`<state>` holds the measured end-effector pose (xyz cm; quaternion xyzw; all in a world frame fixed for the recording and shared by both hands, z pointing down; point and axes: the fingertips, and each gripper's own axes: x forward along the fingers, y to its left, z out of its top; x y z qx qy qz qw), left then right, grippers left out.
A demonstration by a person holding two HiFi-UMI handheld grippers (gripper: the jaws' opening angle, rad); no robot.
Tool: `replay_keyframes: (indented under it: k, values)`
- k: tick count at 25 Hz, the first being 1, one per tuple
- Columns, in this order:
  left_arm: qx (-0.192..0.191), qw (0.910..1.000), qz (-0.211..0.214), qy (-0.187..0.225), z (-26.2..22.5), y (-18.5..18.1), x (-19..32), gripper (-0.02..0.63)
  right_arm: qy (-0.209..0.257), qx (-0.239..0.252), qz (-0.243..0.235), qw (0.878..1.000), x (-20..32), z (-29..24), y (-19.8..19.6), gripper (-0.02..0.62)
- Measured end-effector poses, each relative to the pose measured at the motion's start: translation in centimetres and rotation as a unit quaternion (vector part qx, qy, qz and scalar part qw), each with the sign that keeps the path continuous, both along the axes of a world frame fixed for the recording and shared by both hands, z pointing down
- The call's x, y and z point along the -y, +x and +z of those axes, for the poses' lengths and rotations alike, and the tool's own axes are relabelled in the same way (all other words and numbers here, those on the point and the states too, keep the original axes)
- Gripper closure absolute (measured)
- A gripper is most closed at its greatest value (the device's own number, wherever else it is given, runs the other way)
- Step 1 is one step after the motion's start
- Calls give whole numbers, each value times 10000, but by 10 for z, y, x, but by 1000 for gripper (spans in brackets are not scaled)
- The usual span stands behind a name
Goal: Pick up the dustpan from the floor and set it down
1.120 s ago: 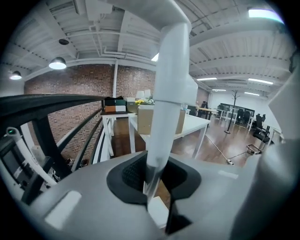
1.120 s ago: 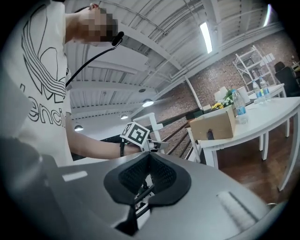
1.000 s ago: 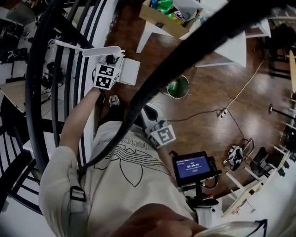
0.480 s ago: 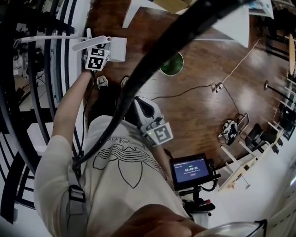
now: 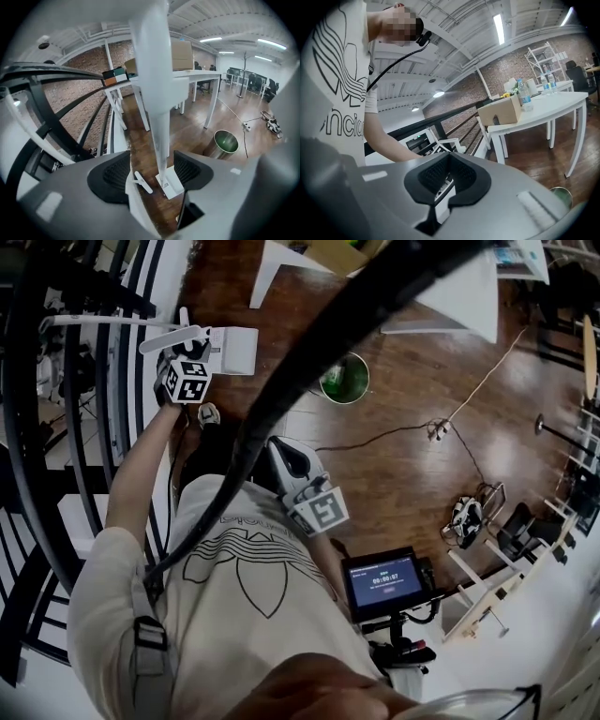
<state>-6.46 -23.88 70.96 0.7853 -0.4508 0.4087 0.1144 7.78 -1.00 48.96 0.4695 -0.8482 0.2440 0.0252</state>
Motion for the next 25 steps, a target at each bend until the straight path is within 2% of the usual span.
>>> replay_keyframes:
  k: [3, 4, 5, 7, 9, 12, 14, 17, 21, 23, 25]
  values:
    - [-63, 9991, -364, 222, -26, -24, -32, 291, 148, 47, -141, 9998, 3, -6, 4, 593]
    - [-177, 9982, -464, 336, -40, -30, -41, 383, 205, 88, -176, 9996, 9, -9, 5, 592]
    - [-412, 9972, -487, 388, -56, -30, -51, 587, 278, 147, -214, 9993, 18, -13, 7, 593]
    - [-1180, 9923, -300, 236, -88, -17, -71, 586, 475, 309, -299, 9979, 37, -18, 8, 592]
    - [-1842, 9828, -140, 71, -118, -2, -88, 586, 575, 518, -386, 9963, 54, -21, 6, 593]
    - [-2545, 9670, -90, 96, -168, 17, -111, 586, 553, 588, -614, 9948, 57, -20, 4, 592]
    - [-2935, 9557, 74, 199, -202, 28, -148, 586, 563, 525, -756, 9942, 30, -24, -3, 592]
    - [-3256, 9440, 358, 388, -234, 36, -220, 586, 638, 453, -786, 9938, -24, -37, -23, 592]
    - [-3746, 9256, 308, 456, -249, 27, -267, 586, 769, 782, -434, 9930, -57, -51, -52, 592]
    - [-3832, 9204, 410, 655, -274, 19, -310, 586, 814, 813, -380, 9926, -102, -65, -70, 594]
    - [-3847, 9170, 607, 866, -301, 20, -348, 586, 893, 570, -516, 9930, -147, -77, -81, 594]
